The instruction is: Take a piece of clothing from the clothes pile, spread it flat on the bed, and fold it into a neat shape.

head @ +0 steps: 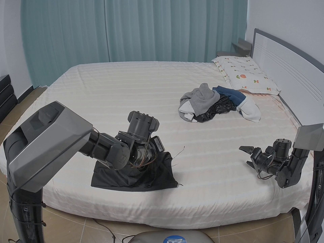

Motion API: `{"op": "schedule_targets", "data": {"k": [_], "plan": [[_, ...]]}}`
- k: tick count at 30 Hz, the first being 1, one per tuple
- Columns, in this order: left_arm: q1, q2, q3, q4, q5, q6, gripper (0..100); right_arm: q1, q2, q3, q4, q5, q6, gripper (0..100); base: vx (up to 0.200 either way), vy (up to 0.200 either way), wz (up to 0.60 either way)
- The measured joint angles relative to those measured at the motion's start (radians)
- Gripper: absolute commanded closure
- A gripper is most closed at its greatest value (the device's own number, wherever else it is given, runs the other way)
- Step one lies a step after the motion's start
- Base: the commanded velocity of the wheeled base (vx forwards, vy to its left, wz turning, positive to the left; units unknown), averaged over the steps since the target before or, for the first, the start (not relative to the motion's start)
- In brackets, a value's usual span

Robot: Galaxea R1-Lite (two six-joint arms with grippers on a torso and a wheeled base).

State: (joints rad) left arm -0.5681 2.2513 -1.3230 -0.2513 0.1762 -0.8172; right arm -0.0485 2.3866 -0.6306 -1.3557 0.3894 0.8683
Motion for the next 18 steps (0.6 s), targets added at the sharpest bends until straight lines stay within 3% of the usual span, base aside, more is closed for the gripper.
{"op": "schedule_targets", "data": {"k": [5,6,18], "plan": [[-0.002,0.029,-0.01,-0.004,-0.002,-0.031,100,0.001,0.0,0.0,0.0,0.0,0.0,0,0.0,0.0,0.0],[-0.002,0.032,-0.011,-0.003,-0.005,-0.046,0,0.001,0.0,0.0,0.0,0.0,0.0,0,0.0,0.0,0.0],[-0.008,0.062,-0.03,0.0,0.011,-0.072,0,0.001,0.002,0.001,0.0,0.0,0.0,0,0.0,0.0,0.0]]}}
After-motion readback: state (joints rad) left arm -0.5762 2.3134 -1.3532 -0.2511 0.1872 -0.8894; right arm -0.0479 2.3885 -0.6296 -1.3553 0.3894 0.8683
